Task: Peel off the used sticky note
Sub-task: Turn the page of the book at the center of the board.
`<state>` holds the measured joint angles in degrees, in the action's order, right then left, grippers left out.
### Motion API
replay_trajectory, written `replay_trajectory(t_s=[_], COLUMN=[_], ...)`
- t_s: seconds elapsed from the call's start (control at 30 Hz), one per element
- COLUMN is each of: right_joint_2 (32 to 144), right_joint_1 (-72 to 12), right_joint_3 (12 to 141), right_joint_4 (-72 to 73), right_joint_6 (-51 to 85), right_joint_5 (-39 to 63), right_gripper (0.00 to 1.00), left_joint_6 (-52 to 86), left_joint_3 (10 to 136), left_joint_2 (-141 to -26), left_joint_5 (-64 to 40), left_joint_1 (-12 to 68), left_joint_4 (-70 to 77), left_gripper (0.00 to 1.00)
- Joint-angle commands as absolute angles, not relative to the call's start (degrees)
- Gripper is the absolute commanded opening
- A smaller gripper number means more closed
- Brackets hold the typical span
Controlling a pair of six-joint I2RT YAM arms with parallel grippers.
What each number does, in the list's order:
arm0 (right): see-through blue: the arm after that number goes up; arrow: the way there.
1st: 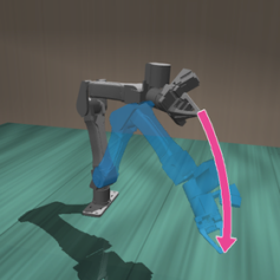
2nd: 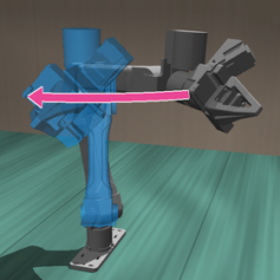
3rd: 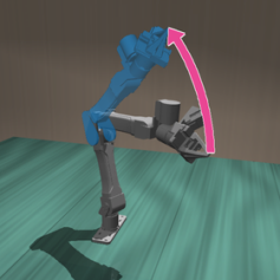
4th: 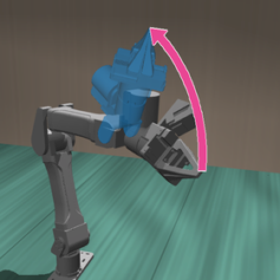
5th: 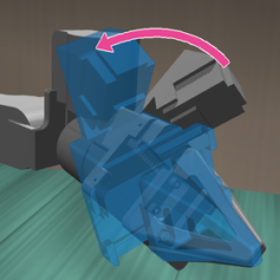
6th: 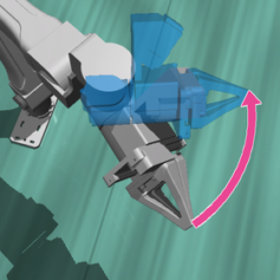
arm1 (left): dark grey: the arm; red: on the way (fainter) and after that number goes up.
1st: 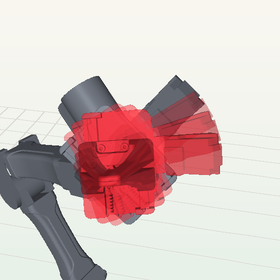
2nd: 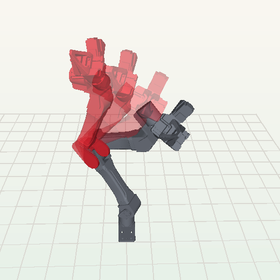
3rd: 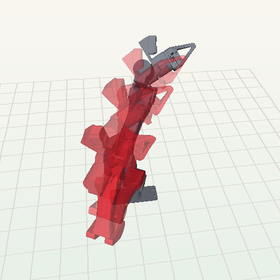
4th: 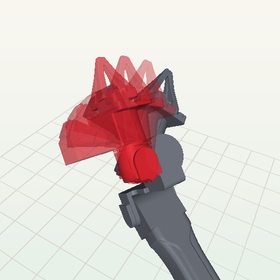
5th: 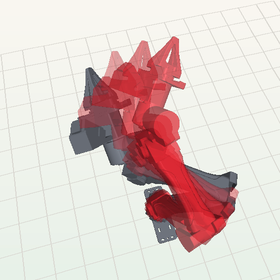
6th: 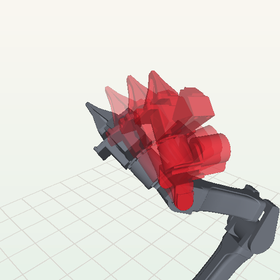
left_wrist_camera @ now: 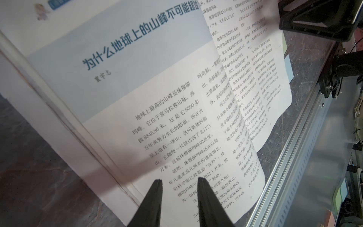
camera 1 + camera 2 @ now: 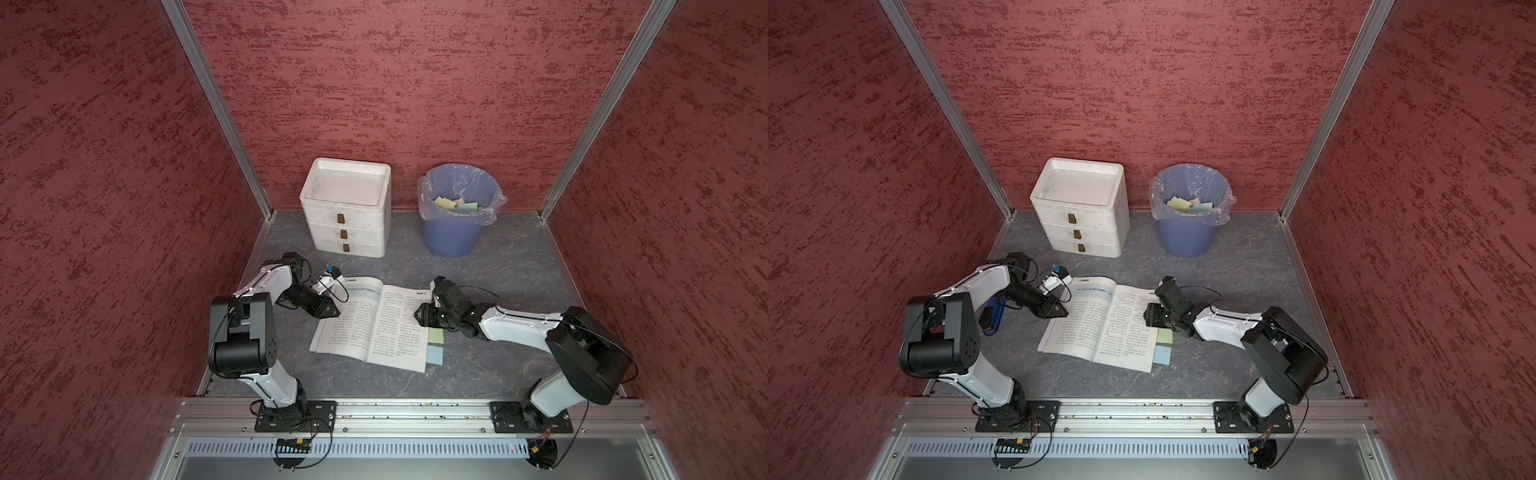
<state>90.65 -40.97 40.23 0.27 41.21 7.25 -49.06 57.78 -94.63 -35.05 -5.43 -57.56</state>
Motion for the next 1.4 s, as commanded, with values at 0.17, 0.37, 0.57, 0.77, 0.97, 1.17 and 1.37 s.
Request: replay_trajectory(t_s=[0.17, 0.37, 0.57, 0.77, 0.97, 1.17, 1.37], right_joint_2=[92.4, 91.4, 90.5, 87.8, 92.9, 101.1, 111.9], right_joint_1=[-39.7, -39.7, -39.7, -40.3, -44.4, -47.6, -50.7], right_joint_3=[38.9, 39.3, 41.8, 44.8, 54.3, 63.0, 73.5], right_joint_4=[8.4, 7.2, 3.5, 3.1, 1.5, 3.0, 5.6], right_joint_6=[44.2, 44.3, 43.9, 45.8, 47.5, 51.3, 54.4], right_joint_5=[13.8, 13.6, 13.8, 16.1, 15.4, 15.5, 19.1], right_gripper=[0.5, 0.25, 0.01, 0.0, 0.01, 0.05, 0.43], left_joint_6=[-47.4, -47.3, -47.7, -49.4, -52.8, -57.6, -60.4], left_joint_3=[56.3, 56.1, 55.8, 58.2, 61.9, 65.8, 67.8], left_joint_2=[-96.5, -97.8, -97.5, -96.2, -96.5, -96.5, -95.8], left_joint_5=[-32.7, -32.1, -32.5, -34.8, -37.2, -39.6, -41.4], left_joint_1=[-2.5, -2.0, -2.2, -6.3, -14.4, -22.6, -27.0], left_joint_4=[-54.4, -53.5, -53.8, -56.5, -60.3, -64.6, -68.1], left_gripper=[0.34, 0.34, 0.34, 0.34, 0.34, 0.34, 0.35])
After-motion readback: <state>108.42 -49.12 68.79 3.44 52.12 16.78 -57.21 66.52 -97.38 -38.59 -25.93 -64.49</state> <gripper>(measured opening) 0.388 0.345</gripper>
